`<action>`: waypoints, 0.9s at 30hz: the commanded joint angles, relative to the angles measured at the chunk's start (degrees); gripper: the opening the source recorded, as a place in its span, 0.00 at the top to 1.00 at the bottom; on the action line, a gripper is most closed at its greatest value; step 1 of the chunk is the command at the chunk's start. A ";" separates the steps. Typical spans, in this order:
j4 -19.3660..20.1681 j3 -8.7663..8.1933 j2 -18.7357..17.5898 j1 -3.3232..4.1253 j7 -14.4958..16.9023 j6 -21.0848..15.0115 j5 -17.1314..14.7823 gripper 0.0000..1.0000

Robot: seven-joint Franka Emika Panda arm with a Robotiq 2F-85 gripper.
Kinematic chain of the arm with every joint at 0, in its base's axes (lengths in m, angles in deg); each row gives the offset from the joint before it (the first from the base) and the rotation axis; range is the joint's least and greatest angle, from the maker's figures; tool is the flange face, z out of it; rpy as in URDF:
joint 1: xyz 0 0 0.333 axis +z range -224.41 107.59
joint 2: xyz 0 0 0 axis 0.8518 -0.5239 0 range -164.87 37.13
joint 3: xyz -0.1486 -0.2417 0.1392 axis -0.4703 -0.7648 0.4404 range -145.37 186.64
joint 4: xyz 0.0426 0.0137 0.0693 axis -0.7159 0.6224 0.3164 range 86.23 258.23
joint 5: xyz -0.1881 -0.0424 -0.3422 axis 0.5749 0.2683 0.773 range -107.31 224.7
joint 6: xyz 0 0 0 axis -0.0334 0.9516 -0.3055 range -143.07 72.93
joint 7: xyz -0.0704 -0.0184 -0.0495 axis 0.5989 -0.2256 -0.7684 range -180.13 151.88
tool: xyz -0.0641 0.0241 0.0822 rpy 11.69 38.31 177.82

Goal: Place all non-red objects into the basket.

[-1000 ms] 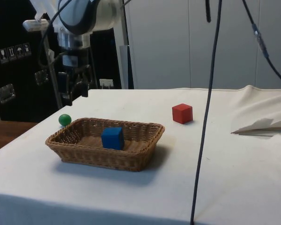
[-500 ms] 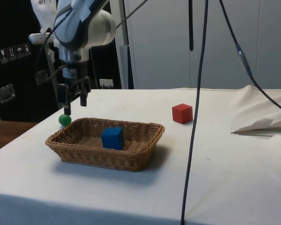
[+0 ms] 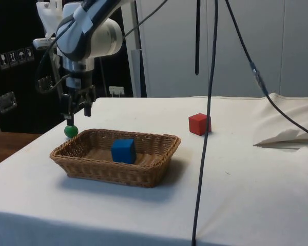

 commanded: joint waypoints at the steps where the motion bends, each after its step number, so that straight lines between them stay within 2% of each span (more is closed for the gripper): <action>1: -0.46 -0.11 -0.29 -0.06 0.00 0.00 0.00 0.00; 3: -2.69 0.06 -2.01 -0.57 0.06 0.06 -0.23 0.00; 9: -5.56 0.17 -4.53 -0.97 0.11 -0.40 -1.09 0.00; 10: -4.76 -0.23 -3.95 -0.52 -0.06 -0.40 -0.80 0.00; 11: -6.07 0.17 -5.04 -1.03 0.17 -0.57 -1.26 0.00; 12: -7.05 0.11 -5.96 -1.20 0.23 -0.86 -1.55 0.00; 16: -8.71 -0.11 -7.45 -1.49 0.40 -1.15 -2.01 0.00; 18: -9.63 -0.63 -8.25 -1.49 0.23 -1.26 -1.95 0.00; 19: -8.82 -0.80 -7.73 -1.15 0.06 -1.09 -1.78 0.00; 20: -9.63 -0.63 -8.25 -1.49 0.23 -1.26 -1.95 0.00; 27: -11.57 -1.43 -10.20 -1.49 -0.23 -2.12 -1.89 0.00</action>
